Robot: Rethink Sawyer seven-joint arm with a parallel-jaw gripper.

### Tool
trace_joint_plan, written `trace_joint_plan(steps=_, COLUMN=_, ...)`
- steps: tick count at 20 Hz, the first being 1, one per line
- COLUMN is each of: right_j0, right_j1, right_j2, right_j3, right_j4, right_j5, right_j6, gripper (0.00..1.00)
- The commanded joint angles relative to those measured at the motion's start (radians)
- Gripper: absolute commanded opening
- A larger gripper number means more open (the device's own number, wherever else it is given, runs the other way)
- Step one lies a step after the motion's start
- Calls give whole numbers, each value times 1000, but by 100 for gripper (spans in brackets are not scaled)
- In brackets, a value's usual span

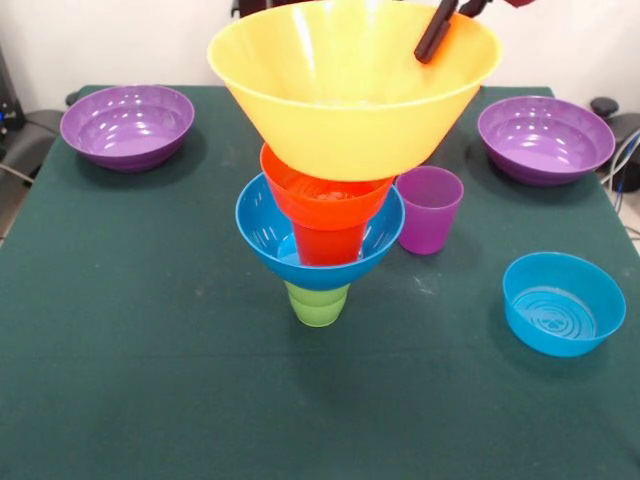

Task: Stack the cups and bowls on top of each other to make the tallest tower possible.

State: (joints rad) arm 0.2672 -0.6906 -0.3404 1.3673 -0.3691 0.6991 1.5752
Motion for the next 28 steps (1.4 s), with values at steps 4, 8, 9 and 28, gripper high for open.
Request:
trace_joint_plan(steps=4, right_j0=54, right_j1=37, right_j2=-5, right_j3=60, right_j4=-40, right_j5=15, right_j6=159, gripper=0)
trace_joint_plan(steps=8, right_j0=65, right_j1=48, right_j2=-15, right_j3=54, right_j4=-32, right_j5=21, right_j6=156, gripper=0)
trace_joint_plan(steps=9, right_j0=66, right_j1=52, right_j2=-17, right_j3=52, right_j4=-30, right_j5=22, right_j6=157, gripper=0)
trace_joint_plan(steps=28, right_j0=60, right_j1=82, right_j2=-18, right_j3=76, right_j4=-19, right_j5=-40, right_j6=169, gripper=0)
